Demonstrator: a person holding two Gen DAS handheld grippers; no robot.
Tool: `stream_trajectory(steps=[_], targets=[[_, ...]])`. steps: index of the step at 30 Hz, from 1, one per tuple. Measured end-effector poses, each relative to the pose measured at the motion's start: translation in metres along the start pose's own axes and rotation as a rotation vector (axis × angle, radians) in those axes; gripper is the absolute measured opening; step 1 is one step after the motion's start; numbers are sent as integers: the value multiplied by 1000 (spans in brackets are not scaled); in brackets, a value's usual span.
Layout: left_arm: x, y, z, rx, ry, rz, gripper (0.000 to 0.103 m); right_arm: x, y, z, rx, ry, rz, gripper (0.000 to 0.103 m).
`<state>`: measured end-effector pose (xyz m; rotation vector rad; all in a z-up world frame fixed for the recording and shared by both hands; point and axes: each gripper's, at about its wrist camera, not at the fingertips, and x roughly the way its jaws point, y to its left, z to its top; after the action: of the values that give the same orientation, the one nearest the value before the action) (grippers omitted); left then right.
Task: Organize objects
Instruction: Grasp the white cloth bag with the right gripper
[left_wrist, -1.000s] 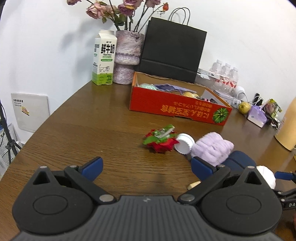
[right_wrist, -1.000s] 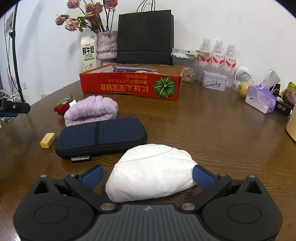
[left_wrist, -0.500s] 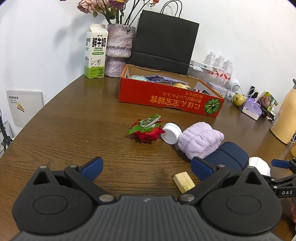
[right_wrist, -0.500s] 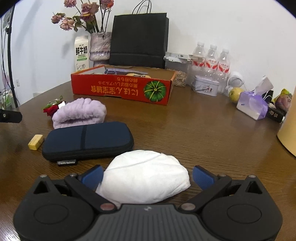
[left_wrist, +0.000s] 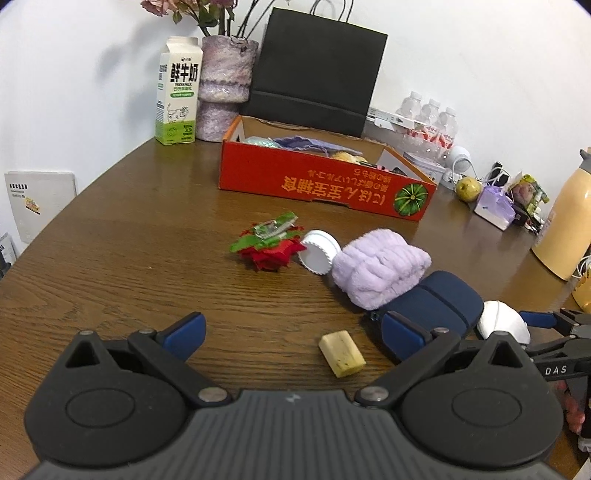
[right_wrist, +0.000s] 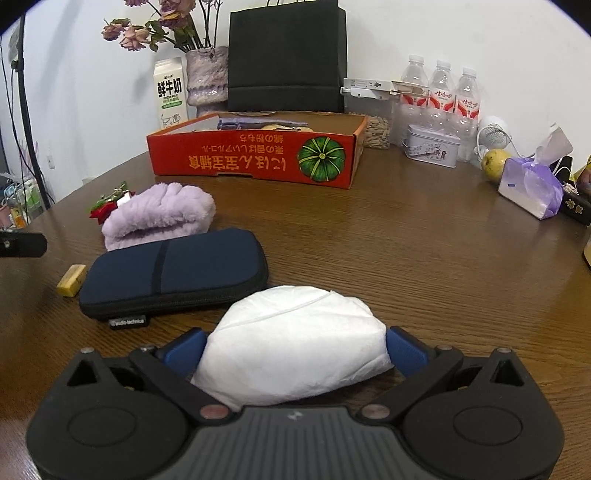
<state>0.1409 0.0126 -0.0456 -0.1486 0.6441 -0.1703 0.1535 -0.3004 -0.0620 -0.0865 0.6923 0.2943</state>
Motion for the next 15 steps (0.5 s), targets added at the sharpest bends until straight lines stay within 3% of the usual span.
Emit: stream_trajectory(steps=[5,9,15], targets=[[3,-3,-1,1,11,-4,103,-4,0,-1,3,-20,-2,87],[7,-5,-3,2,25,-6,103,-8,-3,-1,16,-40,-15,66],[13,-12,-8,13,55,-6,103,-13,-8,-3,45,-72,-20,62]])
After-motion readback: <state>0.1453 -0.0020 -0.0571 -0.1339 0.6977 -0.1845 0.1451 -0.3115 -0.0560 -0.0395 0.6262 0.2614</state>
